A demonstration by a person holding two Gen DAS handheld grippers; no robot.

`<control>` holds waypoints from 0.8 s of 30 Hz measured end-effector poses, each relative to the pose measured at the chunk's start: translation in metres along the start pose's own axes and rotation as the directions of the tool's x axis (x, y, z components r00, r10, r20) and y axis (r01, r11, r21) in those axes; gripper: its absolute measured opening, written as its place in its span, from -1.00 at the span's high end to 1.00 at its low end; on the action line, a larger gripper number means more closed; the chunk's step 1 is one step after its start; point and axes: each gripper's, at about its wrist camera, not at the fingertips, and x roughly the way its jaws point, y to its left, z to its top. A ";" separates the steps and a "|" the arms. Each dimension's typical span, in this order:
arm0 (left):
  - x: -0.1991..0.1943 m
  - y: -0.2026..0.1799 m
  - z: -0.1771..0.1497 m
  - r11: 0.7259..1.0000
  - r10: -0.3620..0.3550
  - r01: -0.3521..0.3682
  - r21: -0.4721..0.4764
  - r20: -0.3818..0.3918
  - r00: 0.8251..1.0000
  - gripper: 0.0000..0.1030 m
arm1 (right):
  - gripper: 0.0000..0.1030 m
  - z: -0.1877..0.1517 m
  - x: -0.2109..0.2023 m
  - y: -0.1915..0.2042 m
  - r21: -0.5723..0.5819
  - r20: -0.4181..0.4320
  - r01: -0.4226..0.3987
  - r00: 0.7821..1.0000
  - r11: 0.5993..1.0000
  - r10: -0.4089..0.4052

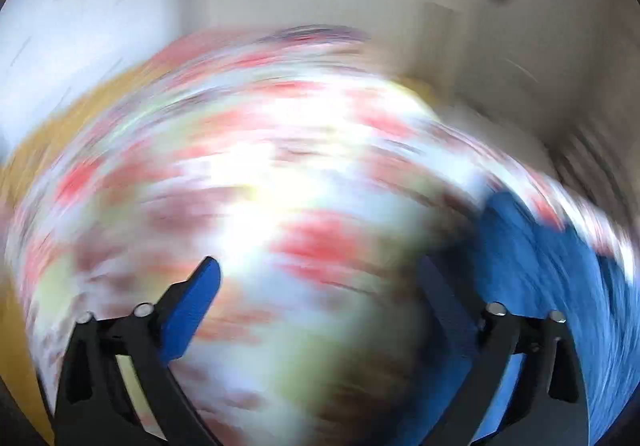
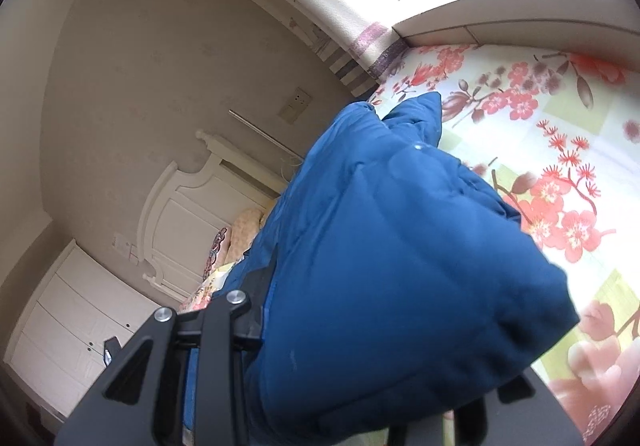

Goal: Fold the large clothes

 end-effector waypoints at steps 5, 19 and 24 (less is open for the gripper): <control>-0.079 -0.022 -0.019 0.948 -0.303 0.288 0.137 0.106 0.947 -0.77 | 0.39 -0.002 0.000 0.006 -0.041 0.010 0.029 1.000 0.999 -0.029; -0.106 -0.169 -0.145 0.600 -0.575 0.604 0.524 -0.242 0.781 -0.87 | 0.38 -0.017 -0.008 0.110 -0.358 0.087 0.182 0.983 0.916 -0.162; -0.116 -0.017 -0.043 0.777 -0.606 0.573 0.259 0.066 0.792 -0.88 | 0.37 -0.072 0.016 0.232 -0.745 0.185 0.251 0.968 0.618 -0.171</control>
